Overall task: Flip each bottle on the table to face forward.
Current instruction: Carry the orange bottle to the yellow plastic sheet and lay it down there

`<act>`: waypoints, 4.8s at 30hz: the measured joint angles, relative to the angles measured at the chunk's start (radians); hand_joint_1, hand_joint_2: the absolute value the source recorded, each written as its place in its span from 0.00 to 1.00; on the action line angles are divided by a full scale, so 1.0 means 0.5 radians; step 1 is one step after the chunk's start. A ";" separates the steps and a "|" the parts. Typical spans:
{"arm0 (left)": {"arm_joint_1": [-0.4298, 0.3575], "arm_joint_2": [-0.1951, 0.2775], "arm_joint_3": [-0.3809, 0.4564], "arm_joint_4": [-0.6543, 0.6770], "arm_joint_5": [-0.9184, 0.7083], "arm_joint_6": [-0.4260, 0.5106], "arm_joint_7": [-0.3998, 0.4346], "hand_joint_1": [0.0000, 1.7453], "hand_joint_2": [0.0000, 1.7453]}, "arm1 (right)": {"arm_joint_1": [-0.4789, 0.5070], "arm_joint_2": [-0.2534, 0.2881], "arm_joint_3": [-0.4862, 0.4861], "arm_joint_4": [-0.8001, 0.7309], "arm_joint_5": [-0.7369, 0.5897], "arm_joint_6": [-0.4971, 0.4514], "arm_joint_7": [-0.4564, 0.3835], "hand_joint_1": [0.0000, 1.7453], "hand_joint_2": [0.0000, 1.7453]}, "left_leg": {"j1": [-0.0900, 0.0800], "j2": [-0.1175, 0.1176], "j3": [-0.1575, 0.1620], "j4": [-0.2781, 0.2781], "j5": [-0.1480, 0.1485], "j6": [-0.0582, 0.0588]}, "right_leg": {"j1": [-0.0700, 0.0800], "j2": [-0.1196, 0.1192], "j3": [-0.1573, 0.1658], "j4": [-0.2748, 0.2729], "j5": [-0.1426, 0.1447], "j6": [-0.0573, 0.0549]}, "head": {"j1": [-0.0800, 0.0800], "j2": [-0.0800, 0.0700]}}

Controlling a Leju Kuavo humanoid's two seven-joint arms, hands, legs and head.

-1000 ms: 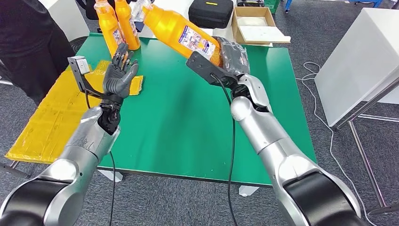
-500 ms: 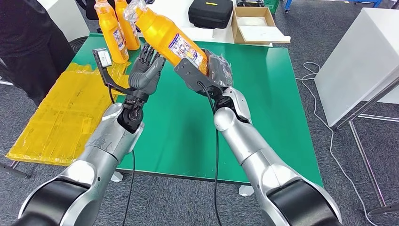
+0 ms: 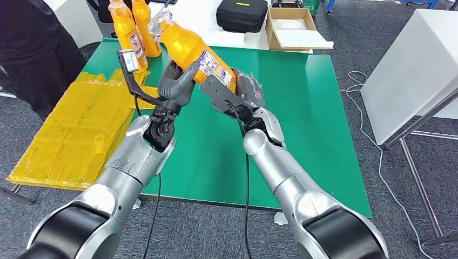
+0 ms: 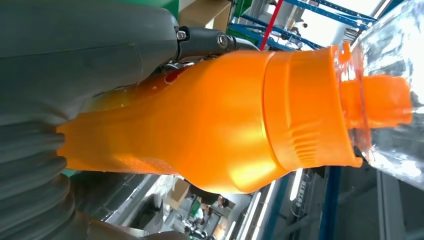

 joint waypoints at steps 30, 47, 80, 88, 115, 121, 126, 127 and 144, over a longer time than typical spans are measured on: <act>0.061 0.095 0.009 0.004 -0.063 0.122 -0.101 0.00 1.00 | -0.080 -0.016 1.056 -0.114 -0.734 0.079 0.341 1.00 1.00 | 0.001 0.001 0.000 0.000 0.000 0.000 | 0.001 0.000 0.000 0.001 0.000 0.000 | 0.000 0.000; 0.109 0.115 0.043 -0.026 -0.034 0.085 -0.115 1.00 1.00 | -0.116 -0.041 1.228 -0.118 -0.826 0.079 0.346 1.00 1.00 | 0.001 0.001 0.000 0.000 0.000 0.000 | 0.001 0.000 0.000 0.001 0.000 0.000 | 0.000 0.000; 0.083 0.235 0.206 0.008 0.263 -0.120 0.040 1.00 1.00 | -0.168 -0.060 1.222 0.161 -0.709 -0.045 0.079 0.00 0.00 | 0.002 0.001 0.000 0.000 0.000 -0.001 | 0.001 0.000 -0.001 0.001 0.000 0.000 | 0.000 0.000; -0.016 0.284 0.278 0.073 0.272 -0.142 0.035 1.00 1.00 | -0.137 -0.133 1.071 0.161 -0.645 -0.042 0.065 0.00 0.00 | 0.001 0.000 0.000 0.000 0.000 0.000 | 0.000 0.000 0.000 0.001 0.000 0.000 | 0.000 0.000; -0.228 0.483 0.253 0.339 -1.015 1.135 -0.603 1.00 1.00 | 0.180 -0.435 0.034 -0.578 0.001 0.255 -0.031 0.00 0.00 | 0.002 0.000 -0.001 0.000 0.000 0.000 | 0.001 0.000 0.000 0.000 0.000 0.000 | 0.000 0.000; -0.226 0.522 0.184 0.394 -1.435 1.529 -0.591 1.00 1.00 | 0.207 -0.452 0.009 -0.620 -0.018 0.286 -0.073 0.00 0.00 | 0.002 0.000 -0.001 0.000 0.000 0.000 | 0.001 0.000 0.000 0.001 0.000 0.000 | 0.000 0.000; -0.192 0.584 0.081 0.477 -2.160 1.906 -0.493 1.00 1.00 | 0.240 -0.465 0.005 -0.650 -0.072 0.311 -0.108 0.00 0.00 | 0.002 0.001 -0.001 0.000 0.000 0.000 | 0.001 0.000 0.000 0.001 0.000 0.000 | 0.000 0.000; -0.181 0.591 0.080 0.487 -2.292 1.917 -0.469 1.00 1.00 | 0.245 -0.465 0.006 -0.654 -0.080 0.313 -0.111 0.00 0.00 | 0.003 0.001 -0.001 0.000 0.000 0.000 | 0.001 0.000 0.000 0.001 0.000 0.000 | 0.000 0.000; 0.162 0.592 0.263 0.545 -4.114 1.934 0.117 1.00 1.00 | 0.325 -0.550 0.191 -0.867 -0.453 0.532 -0.246 0.00 0.00 | 0.002 0.001 0.000 -0.001 0.000 0.000 | 0.001 0.000 -0.001 0.000 0.000 -0.001 | 0.000 0.000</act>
